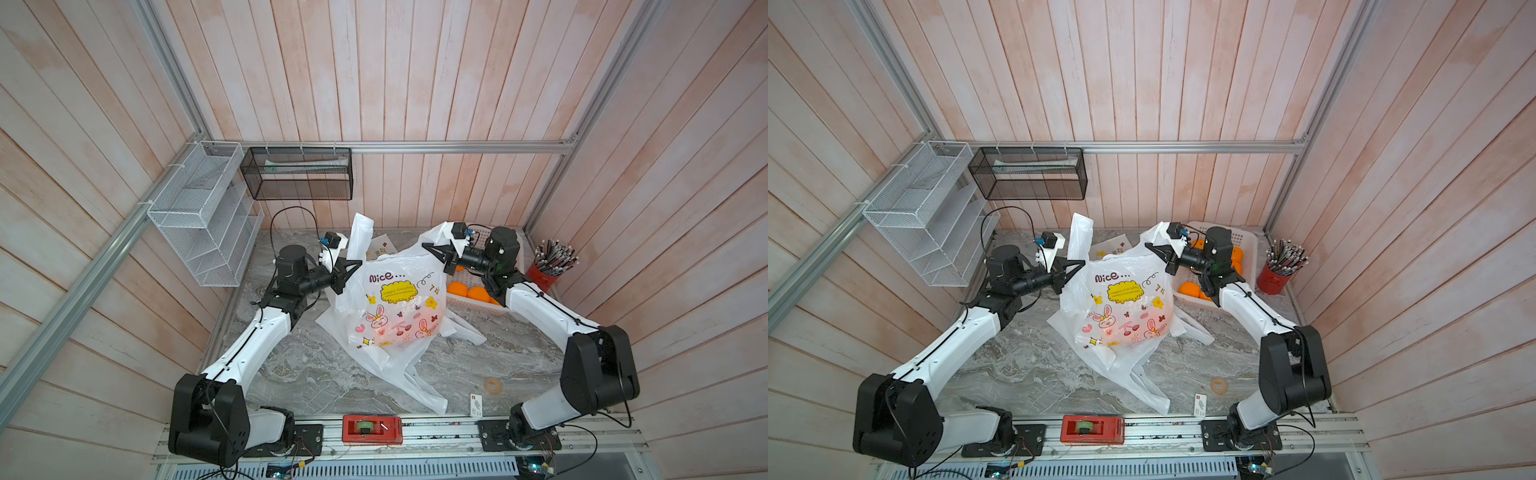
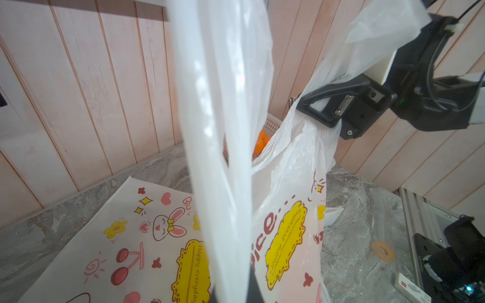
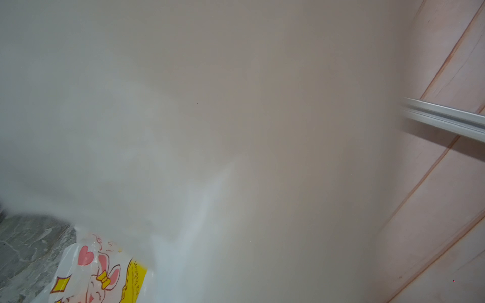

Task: Place the oranges into plastic bags & tie knots
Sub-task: Tie the plastic bag at the center of the board.

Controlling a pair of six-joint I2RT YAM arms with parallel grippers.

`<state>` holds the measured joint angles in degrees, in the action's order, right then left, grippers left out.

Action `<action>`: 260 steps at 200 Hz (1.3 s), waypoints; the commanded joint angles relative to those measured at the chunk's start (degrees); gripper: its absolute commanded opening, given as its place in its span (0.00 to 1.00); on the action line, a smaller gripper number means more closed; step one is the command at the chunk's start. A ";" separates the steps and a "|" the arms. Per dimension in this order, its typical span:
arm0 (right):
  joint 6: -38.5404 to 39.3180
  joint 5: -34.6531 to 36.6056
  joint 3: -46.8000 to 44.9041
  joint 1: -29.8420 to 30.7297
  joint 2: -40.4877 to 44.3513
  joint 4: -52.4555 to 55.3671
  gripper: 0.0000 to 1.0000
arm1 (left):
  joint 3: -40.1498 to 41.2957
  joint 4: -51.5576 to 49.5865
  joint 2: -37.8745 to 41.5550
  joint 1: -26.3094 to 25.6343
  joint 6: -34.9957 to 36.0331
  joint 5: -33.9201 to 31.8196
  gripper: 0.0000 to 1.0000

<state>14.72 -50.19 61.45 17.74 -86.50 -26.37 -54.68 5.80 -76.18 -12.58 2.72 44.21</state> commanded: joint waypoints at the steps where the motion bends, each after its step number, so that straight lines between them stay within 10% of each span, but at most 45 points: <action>1: 9.36 8.35 -1.09 2.88 2.48 9.85 0.00 | -3.00 -4.48 -1.52 -1.45 3.20 2.91 0.04; 146: 19.47 26.73 7.90 14.17 -2.33 26.43 0.00 | -10.69 -2.64 -9.24 -10.86 3.42 5.82 0.65; 217: 20.35 27.64 8.57 15.96 -3.20 27.06 0.00 | -11.36 0.21 -10.03 -12.04 0.75 1.44 0.72; 260: 20.87 27.90 8.76 16.83 -3.40 27.96 0.00 | -11.66 0.83 -10.48 -12.21 -0.14 1.34 0.59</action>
<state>34.83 -22.55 69.73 33.85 -89.58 0.14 -64.71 5.19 -85.93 -24.56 3.40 46.37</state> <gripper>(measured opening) 0.042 0.631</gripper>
